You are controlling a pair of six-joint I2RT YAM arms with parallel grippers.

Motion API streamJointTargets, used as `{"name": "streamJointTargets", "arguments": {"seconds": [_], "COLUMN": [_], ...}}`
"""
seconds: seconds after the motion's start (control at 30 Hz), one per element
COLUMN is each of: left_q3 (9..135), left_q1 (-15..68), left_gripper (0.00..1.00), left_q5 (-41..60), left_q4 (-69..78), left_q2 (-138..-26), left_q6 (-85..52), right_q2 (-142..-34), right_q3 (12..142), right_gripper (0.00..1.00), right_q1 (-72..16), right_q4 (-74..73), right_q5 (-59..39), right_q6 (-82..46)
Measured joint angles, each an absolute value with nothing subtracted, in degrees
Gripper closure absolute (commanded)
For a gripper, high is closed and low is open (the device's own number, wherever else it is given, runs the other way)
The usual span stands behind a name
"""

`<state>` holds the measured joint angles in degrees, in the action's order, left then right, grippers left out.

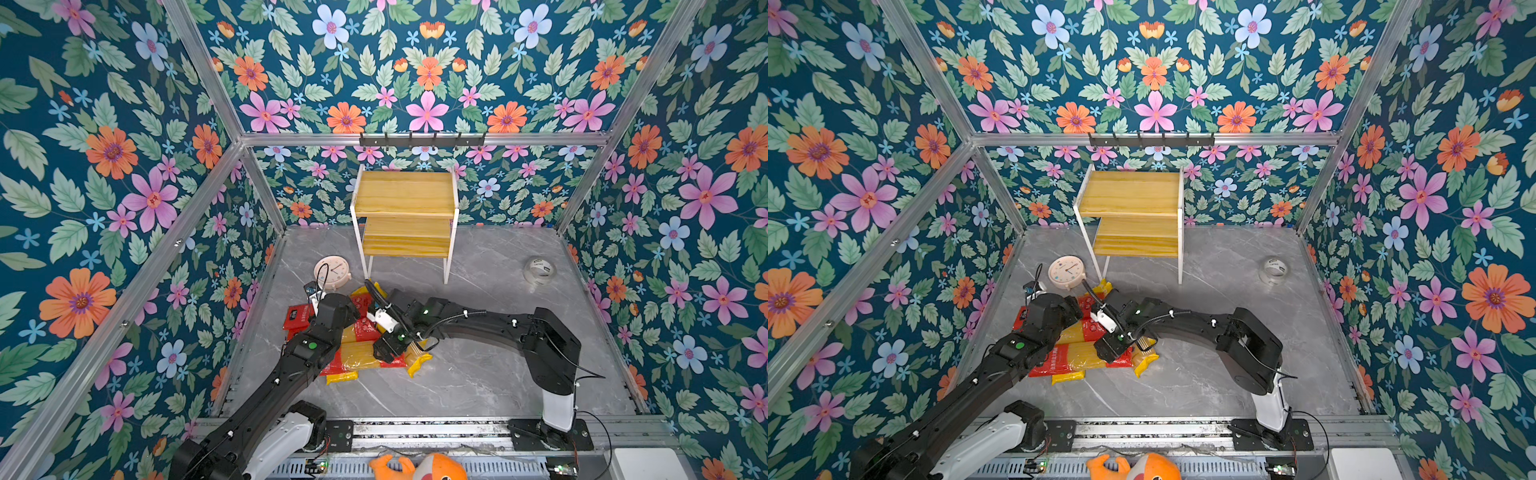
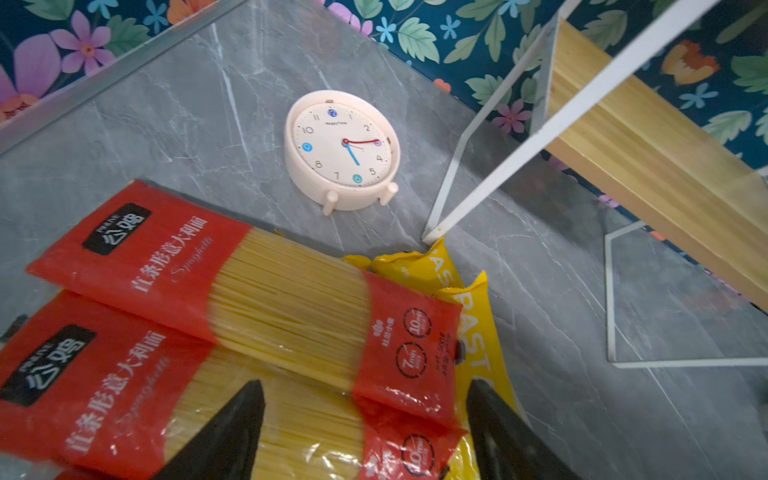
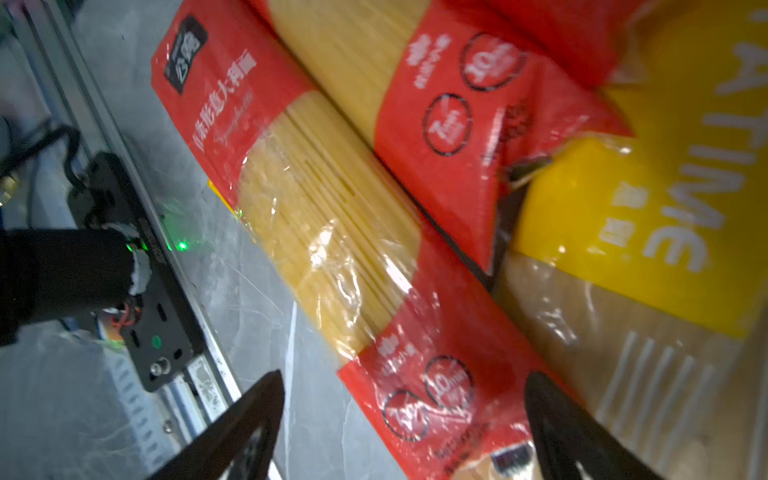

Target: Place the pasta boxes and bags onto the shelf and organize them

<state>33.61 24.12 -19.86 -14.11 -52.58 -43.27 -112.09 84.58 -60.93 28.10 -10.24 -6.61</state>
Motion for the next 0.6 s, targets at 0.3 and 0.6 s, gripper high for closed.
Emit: {"name": "streamJointTargets", "arguments": {"seconds": [0.3, 0.6], "left_q3": [31.83, 31.46], "left_q1": [14.15, 12.75], "left_gripper": [0.21, 0.20], "left_q5": [-11.09, -7.97], "left_q4": [-13.72, -13.76], "left_q2": [-50.30, -49.54], "left_q6": [-43.33, -43.42], "right_q2": [-116.31, -119.81], "right_q3": [84.62, 83.72], "right_gripper": [0.03, 0.13], "right_q1": [-65.60, -68.45], "right_q4": [27.31, 20.49], "right_q5": [3.40, 14.02], "right_q6": [8.84, 17.78]}}
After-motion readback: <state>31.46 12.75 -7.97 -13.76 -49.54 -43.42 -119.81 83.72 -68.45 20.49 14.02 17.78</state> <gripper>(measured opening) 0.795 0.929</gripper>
